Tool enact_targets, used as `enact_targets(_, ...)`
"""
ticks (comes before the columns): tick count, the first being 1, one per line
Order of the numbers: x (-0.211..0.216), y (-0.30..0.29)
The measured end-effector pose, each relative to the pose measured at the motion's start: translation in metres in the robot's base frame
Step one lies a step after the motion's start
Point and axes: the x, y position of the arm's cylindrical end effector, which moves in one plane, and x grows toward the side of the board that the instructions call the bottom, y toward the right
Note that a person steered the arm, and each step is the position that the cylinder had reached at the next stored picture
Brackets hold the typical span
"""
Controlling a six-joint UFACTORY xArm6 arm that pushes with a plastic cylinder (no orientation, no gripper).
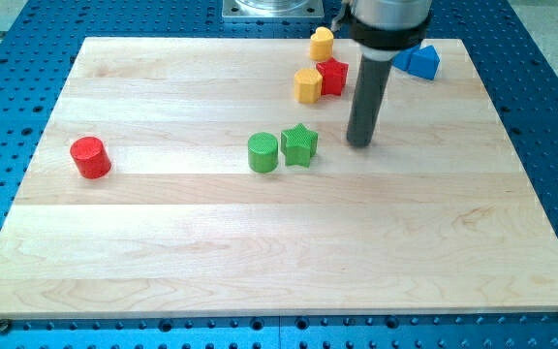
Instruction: Place the circles in a diagonal line
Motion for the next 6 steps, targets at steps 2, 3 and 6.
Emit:
enact_targets(2, 0.022, -0.193)
enact_targets(3, 0.042, -0.202)
enact_targets(6, 0.049, -0.27)
